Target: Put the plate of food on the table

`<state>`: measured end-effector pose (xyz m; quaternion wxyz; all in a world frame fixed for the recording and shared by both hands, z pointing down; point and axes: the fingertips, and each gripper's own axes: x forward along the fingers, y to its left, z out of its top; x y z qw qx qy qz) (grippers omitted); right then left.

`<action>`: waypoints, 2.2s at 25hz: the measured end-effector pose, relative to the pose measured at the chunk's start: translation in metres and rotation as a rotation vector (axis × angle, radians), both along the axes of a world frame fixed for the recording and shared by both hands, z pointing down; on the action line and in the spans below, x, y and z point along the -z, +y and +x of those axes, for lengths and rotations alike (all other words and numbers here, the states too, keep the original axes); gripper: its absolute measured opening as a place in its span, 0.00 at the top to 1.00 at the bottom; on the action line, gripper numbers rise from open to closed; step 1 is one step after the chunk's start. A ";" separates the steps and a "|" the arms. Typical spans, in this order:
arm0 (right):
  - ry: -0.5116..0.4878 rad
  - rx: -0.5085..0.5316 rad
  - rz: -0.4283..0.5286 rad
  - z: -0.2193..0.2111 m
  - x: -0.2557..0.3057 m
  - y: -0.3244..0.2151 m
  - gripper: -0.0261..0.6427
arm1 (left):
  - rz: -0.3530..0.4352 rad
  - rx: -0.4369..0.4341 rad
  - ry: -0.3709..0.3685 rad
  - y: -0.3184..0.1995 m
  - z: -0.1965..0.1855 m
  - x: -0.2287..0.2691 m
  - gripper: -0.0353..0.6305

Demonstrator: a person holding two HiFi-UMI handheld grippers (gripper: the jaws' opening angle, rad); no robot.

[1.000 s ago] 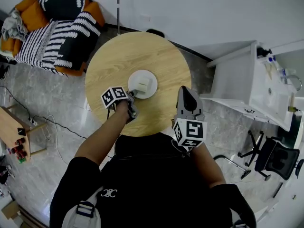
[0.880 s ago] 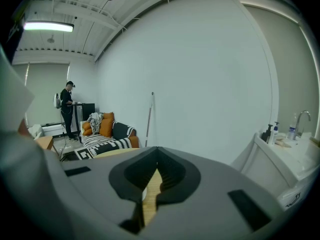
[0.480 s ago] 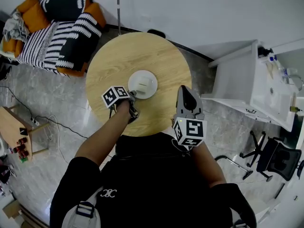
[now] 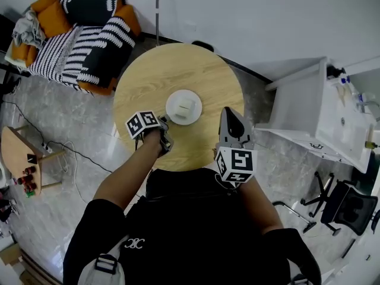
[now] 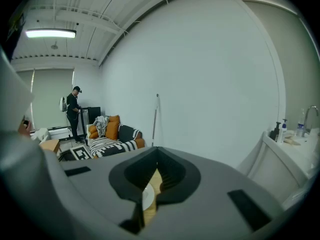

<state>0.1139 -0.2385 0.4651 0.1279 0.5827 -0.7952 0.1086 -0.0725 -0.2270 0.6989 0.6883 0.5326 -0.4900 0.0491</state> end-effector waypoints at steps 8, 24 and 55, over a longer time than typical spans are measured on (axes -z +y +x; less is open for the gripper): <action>-0.004 0.032 0.010 -0.011 0.002 -0.002 0.95 | 0.178 -0.051 -0.031 -0.008 -0.013 0.021 0.94; -0.027 0.071 0.037 -0.033 0.011 -0.008 0.95 | 0.678 -0.354 -0.548 -0.040 -0.016 0.122 0.94; -0.056 0.115 0.078 -0.052 0.021 -0.009 0.95 | 1.036 -0.431 -0.653 -0.024 0.019 0.259 0.94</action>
